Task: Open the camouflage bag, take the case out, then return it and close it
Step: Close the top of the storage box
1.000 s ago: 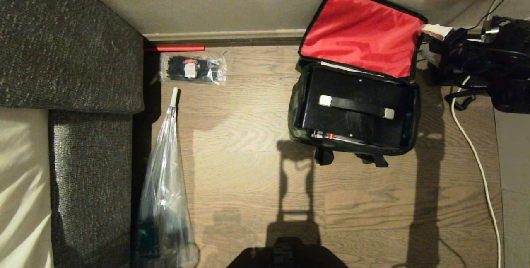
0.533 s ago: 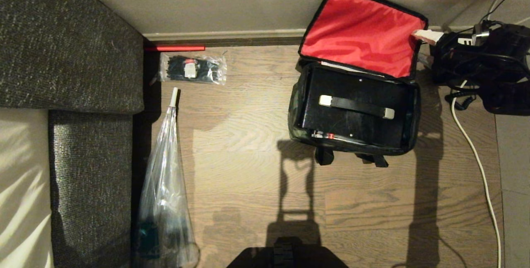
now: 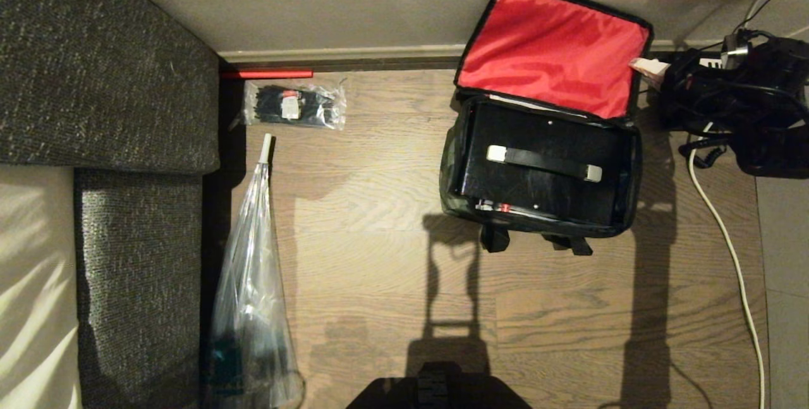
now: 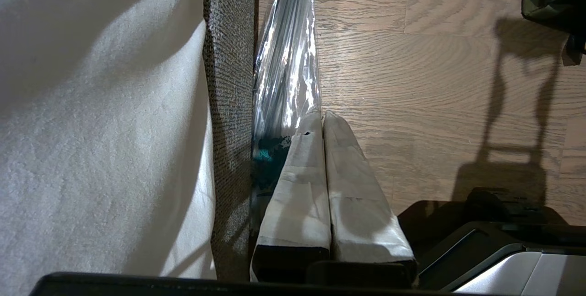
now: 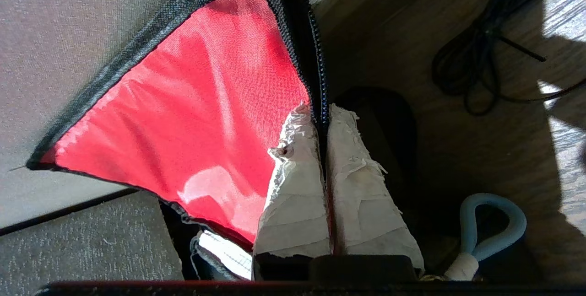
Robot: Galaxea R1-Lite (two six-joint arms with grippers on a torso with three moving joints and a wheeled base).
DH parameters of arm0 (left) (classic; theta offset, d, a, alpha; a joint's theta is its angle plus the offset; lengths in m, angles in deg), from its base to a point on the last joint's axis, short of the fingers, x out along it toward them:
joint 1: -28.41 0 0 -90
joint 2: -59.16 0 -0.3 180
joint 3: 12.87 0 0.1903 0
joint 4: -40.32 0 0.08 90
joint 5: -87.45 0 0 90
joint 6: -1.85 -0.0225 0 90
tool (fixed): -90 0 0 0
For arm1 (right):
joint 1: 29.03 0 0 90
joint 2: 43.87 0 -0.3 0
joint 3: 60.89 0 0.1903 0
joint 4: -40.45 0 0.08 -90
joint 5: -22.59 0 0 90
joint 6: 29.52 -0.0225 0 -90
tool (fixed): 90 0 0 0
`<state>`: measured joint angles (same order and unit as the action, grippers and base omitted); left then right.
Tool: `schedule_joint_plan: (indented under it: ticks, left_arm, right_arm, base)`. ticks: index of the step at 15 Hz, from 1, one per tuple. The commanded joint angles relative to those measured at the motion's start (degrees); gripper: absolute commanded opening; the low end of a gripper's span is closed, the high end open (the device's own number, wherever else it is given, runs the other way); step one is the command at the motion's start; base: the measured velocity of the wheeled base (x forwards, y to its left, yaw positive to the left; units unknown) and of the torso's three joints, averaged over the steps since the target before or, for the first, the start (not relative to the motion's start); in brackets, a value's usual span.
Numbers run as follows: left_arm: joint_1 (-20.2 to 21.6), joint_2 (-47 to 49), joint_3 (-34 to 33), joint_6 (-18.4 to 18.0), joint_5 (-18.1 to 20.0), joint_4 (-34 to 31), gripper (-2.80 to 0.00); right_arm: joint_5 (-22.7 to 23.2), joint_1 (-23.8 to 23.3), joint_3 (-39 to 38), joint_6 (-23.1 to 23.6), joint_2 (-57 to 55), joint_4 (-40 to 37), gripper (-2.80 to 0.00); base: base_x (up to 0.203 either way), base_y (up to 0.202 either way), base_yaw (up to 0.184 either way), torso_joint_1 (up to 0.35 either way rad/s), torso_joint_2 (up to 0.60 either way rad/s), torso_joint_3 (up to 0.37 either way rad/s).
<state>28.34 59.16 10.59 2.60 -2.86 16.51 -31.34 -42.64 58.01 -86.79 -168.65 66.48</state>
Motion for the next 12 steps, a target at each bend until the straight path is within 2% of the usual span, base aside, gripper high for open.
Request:
schedule_joint_plan:
  ticks: [1,3,6,10,12]
  left_arm:
    - [0.0,0.0,0.0,0.0,0.0,0.0,-2.8]
    - [0.0,0.0,0.0,0.0,0.0,0.0,-2.8]
    - [0.0,0.0,0.0,0.0,0.0,0.0,-2.8]
    - [0.0,0.0,0.0,0.0,0.0,0.0,-2.8]
    - [0.1,0.0,0.0,0.0,0.0,0.0,-2.8]
  right_arm:
    - [0.3,0.0,-1.1,-0.3,1.1,0.3,-2.8]
    - [1.0,-0.1,-3.3,0.0,2.6,0.2,-2.8]
    - [4.6,0.0,-10.3,3.1,8.0,-0.1,-2.8]
    - [9.9,-0.1,-21.6,4.7,15.6,0.1,-2.8]
    - [11.7,0.0,-26.8,8.9,18.6,-0.3,-2.8]
  base:
    - [0.0,0.0,0.0,0.0,0.0,0.0]
    - [0.0,0.0,0.0,0.0,0.0,0.0]
    - [0.0,0.0,0.0,0.0,0.0,0.0]
    - [0.0,0.0,0.0,0.0,0.0,0.0]
    - [0.0,0.0,0.0,0.0,0.0,0.0]
